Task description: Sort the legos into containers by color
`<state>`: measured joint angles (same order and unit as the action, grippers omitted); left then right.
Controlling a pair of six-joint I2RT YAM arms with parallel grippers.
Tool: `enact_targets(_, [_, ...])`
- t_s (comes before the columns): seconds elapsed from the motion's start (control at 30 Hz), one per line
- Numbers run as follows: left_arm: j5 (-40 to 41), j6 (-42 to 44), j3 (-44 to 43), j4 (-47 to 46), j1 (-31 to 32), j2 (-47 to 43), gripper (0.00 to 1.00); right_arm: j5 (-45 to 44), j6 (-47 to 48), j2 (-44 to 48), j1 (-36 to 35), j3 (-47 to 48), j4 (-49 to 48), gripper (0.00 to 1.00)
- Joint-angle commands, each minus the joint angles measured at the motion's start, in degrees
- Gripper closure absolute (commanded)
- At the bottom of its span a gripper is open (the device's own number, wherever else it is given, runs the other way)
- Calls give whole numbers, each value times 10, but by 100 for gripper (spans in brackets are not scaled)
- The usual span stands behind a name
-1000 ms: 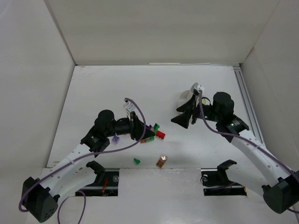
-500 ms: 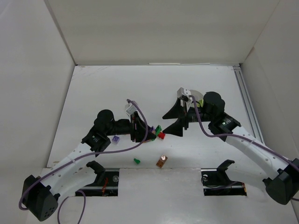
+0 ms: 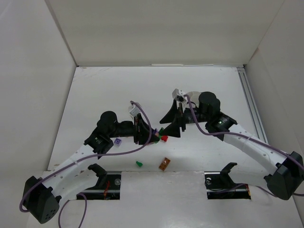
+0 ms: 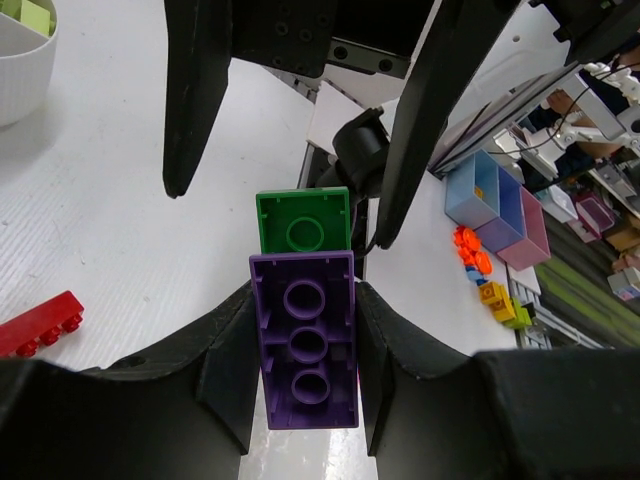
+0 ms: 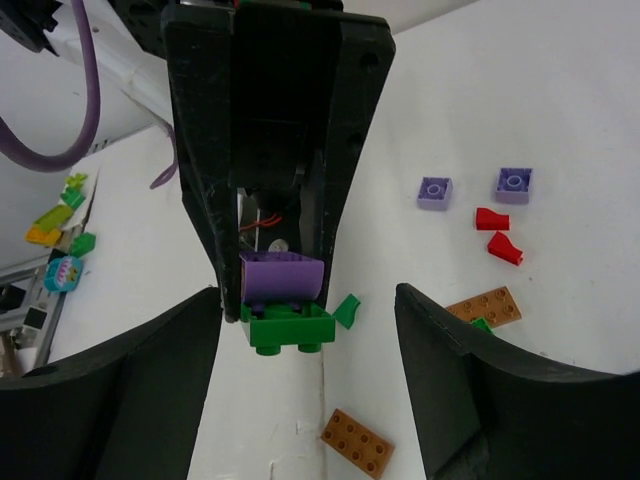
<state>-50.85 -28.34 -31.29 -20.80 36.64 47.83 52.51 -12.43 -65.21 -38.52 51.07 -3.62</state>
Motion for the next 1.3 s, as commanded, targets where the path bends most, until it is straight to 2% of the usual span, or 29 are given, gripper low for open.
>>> enact_targets(0.0, [-4,13,-32,-35,2,2,100,12,-18,-4,-6,30,-52,26])
enact_targets(0.13, [1,13,-37,-35,2,7,100,17,-29,-10,-6,30,-52,30])
enact_targets(0.23, [1,13,-42,-35,2,7,100,22,-29,-16,-6,30,-52,26])
enact_targets(0.37, [7,18,-42,-35,2,-11,100,22,-29,-16,-6,30,-52,26])
enact_targets(0.47, [12,18,-47,-29,2,-17,100,22,-29,-16,-6,30,-52,31])
enact_targets(0.57, [12,24,-47,-16,2,-17,100,16,-29,-16,-6,30,-52,49])
enact_targets(0.6, [17,24,-47,-16,2,-17,100,16,-29,-16,-6,30,-52,49])
enact_targets(0.63, [17,24,-47,-11,2,-17,100,16,-29,-16,-6,30,-52,58])
enact_targets(0.8, [30,24,-47,-11,2,-27,100,27,-16,-5,-6,25,-52,76])
enact_targets(0.83, [30,24,-47,-11,2,-27,100,32,-16,-5,-6,18,-52,84])
enact_targets(0.87, [36,24,-47,-11,2,-27,100,32,-16,1,-6,18,-52,88])
enact_targets(1.0, [47,36,-47,-5,2,-40,100,41,-2,17,7,-25,-39,93])
enact_targets(1.07, [53,42,-47,7,2,-46,100,41,15,39,26,-42,-15,99])
enact_targets(1.27, [87,62,-65,44,2,-51,100,58,88,96,114,-70,91,99])
